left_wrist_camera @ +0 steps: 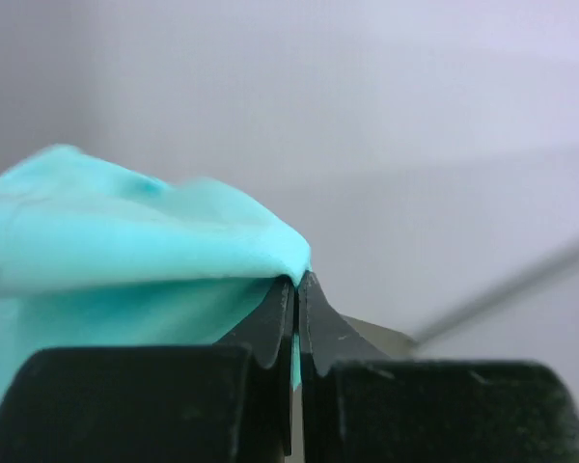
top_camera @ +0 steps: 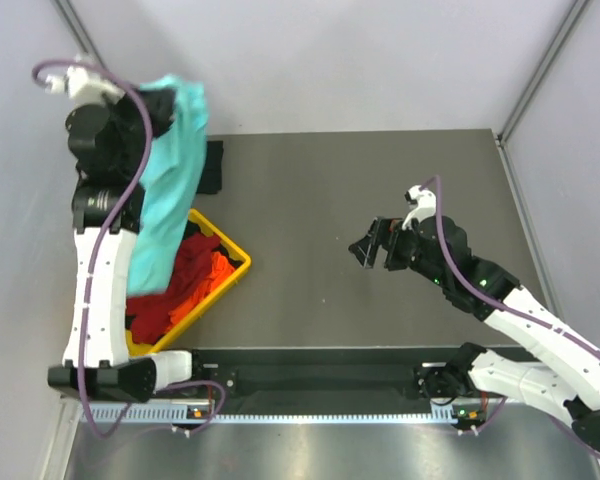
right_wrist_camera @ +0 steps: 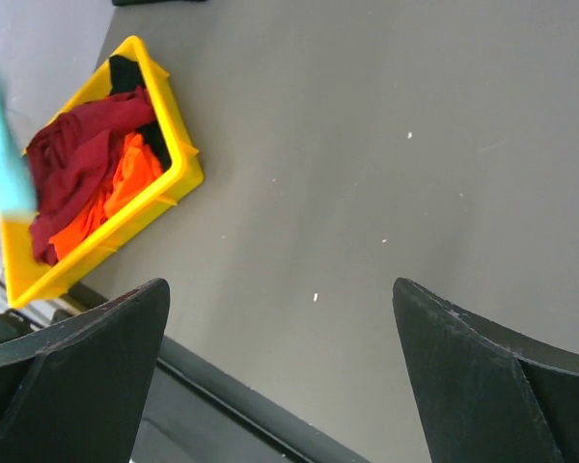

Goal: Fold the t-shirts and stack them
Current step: Move the tshirt to the center of the board, then flatten the tshirt out

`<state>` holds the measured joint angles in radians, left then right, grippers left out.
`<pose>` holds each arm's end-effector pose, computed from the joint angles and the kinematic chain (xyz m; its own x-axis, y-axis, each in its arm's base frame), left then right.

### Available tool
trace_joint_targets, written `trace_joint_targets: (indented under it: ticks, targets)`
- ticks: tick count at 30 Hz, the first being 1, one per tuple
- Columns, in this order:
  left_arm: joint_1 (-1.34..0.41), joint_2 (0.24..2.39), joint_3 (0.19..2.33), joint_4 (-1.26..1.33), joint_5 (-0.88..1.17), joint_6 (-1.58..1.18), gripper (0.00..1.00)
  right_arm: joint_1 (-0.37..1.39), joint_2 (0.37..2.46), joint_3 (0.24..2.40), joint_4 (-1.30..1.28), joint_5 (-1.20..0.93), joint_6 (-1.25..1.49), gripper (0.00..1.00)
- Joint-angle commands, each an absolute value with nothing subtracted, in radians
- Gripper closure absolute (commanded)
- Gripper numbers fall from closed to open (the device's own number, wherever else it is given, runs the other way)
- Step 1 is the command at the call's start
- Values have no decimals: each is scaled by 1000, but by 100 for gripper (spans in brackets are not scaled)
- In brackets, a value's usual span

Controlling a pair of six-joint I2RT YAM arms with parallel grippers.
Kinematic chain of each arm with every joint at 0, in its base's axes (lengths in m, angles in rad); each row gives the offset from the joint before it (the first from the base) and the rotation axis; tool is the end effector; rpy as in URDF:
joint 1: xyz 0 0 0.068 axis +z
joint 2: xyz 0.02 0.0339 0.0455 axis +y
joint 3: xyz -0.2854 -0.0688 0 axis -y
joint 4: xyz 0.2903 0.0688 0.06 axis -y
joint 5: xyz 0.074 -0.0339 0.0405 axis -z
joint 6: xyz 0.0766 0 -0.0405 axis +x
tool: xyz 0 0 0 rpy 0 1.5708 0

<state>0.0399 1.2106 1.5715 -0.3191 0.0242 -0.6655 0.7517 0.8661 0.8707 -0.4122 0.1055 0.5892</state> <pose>0.3201 0.0109 0.5455 0.0425 -0.6161 -0.7865 0.0134 0.7875 -0.6161 0.1976 0.1737 0.3327 -0.5789 0.2153 -0.7865 -0.3449 0.8093 0.4755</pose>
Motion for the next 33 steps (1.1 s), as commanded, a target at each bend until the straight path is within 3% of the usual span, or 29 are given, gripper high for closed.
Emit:
trace_joint_targets:
  ticks: [1, 6, 10, 14, 19, 21, 27, 33]
  targets:
    - [-172, 1320, 1751, -34, 298, -690, 100, 762, 848, 948, -425, 167, 566, 0]
    - [-271, 1358, 1692, 122, 373, -860, 100, 762, 802, 971, -474, 238, 594, 0]
    - [-397, 1309, 1340, 187, 464, -823, 100, 762, 726, 928, -492, 281, 640, 0]
    - [-581, 1318, 1045, 46, 371, -649, 96, 762, 666, 868, -521, 276, 647, 0]
    - [-657, 1234, 703, 108, 307, -741, 45, 762, 640, 782, -604, 354, 719, 0]
    - [-660, 1159, 672, 69, 281, -741, 38, 761, 649, 738, -609, 366, 750, 0]
    - [-660, 1091, 704, -221, 132, -667, 31, 729, 741, 682, -531, 387, 732, 3]
    - [-660, 1192, 730, -238, 161, -666, 29, 487, 925, 790, -431, 176, 441, 18]
